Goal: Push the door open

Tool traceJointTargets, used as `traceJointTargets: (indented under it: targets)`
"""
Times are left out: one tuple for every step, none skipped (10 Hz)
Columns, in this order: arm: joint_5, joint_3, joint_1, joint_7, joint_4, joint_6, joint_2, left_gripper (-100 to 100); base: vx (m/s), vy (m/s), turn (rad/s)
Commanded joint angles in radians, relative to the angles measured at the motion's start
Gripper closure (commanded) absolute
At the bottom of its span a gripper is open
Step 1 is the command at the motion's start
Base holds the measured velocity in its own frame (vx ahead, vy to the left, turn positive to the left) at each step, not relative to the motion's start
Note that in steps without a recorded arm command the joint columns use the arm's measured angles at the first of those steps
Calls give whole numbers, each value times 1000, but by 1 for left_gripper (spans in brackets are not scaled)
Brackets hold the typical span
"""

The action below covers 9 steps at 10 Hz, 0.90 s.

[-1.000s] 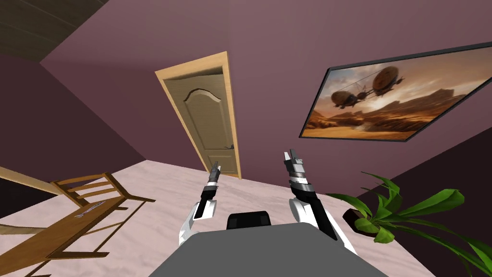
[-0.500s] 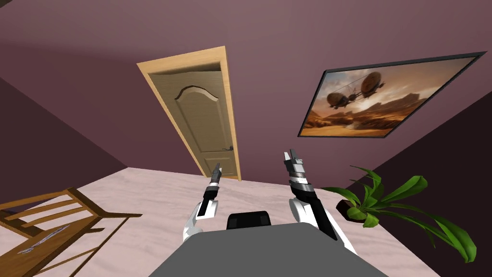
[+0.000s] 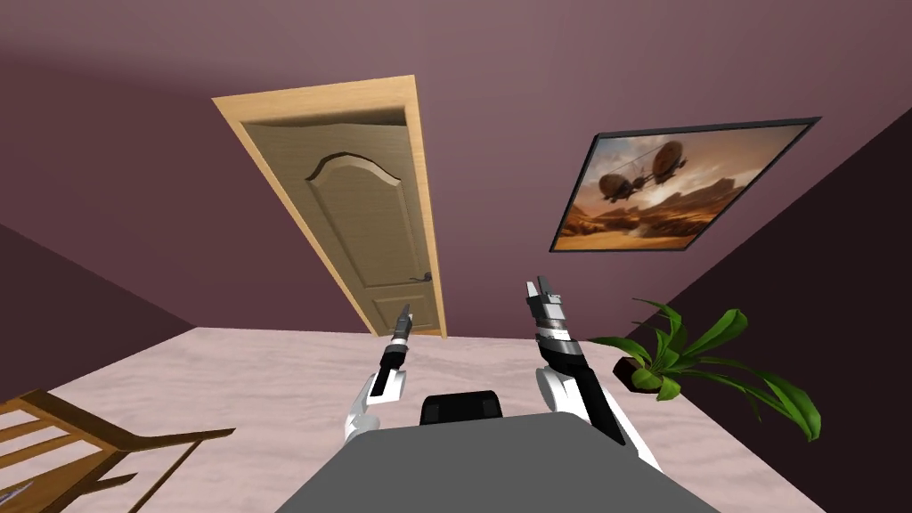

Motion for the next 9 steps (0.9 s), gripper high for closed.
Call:
traceJointTargets:
  targets:
    - [1, 4, -20, -6, 44, -3, -2, -100, 46, 113, -102]
    - [2, 5, -29, -10, 67, -3, -3, -100, 54, 112, -131]
    - [3, 7, -38, -13, 87, -4, -5, -100, 74, 108, -127]
    - [4, 10, -54, -19, 126, -4, -8, -100, 70, 144, -157]
    - [5, 11, -62, -21, 145, -5, -9, -100, 61, 149, -169]
    - [5, 12, -69, -24, 161, -5, -10, -100, 51, 120, -97]
    - [6, 13, -75, -26, 177, -5, -12, -100, 44, 99, -60]
    - [7, 16, -88, -31, 206, -6, -15, -100, 49, 113, -132]
    - [7, 16, -92, -32, 217, -6, -16, -100, 49, 126, -103]
